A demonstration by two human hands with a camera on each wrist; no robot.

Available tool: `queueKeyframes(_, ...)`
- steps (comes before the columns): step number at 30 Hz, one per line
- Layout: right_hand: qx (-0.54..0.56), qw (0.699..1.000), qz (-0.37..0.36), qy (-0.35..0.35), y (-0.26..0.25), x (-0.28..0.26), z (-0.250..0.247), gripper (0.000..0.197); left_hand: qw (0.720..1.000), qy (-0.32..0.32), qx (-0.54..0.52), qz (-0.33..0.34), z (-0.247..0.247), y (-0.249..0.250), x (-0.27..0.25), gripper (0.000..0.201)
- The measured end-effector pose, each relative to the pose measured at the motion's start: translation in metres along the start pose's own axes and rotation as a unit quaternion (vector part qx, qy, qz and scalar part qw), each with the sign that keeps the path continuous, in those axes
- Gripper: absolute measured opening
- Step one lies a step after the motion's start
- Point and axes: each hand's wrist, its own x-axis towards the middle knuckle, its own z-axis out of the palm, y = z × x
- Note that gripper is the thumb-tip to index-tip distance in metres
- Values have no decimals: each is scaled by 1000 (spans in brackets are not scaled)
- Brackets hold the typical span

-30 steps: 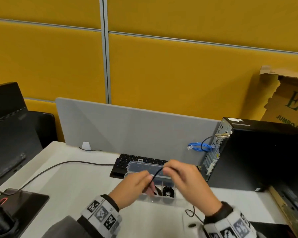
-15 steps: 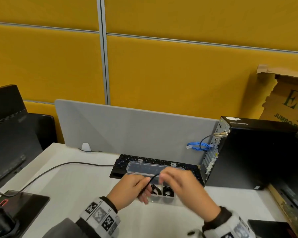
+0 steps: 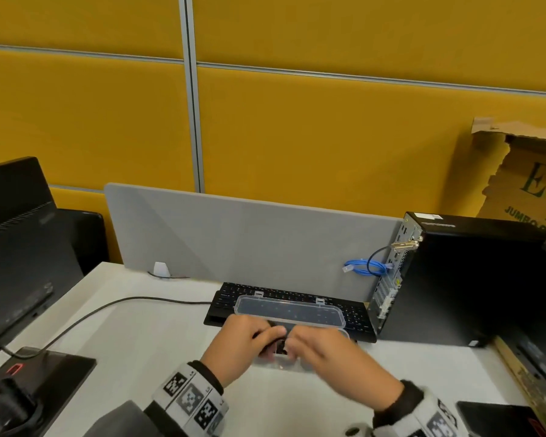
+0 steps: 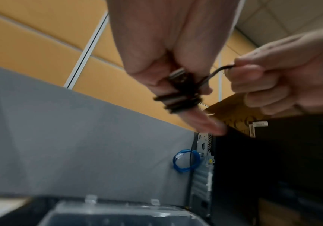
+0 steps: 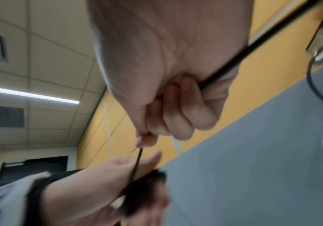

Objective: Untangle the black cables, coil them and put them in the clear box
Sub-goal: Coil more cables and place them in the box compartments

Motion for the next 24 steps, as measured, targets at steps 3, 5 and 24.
queueKeyframes(3, -82, 991, 4, 102, 12, 8, -13, 24, 955, -137, -254, -67, -2, 15, -9, 56)
queueKeyframes(5, -115, 988, 24, 97, 20, 14, -9, 23, 902, -120, -410, -64, -6, 31, -12, 48)
queueKeyframes(24, -90, 995, 39, -2, 35, 16, 19, 25, 844, 0, -536, -28, -21, 37, -5, 38)
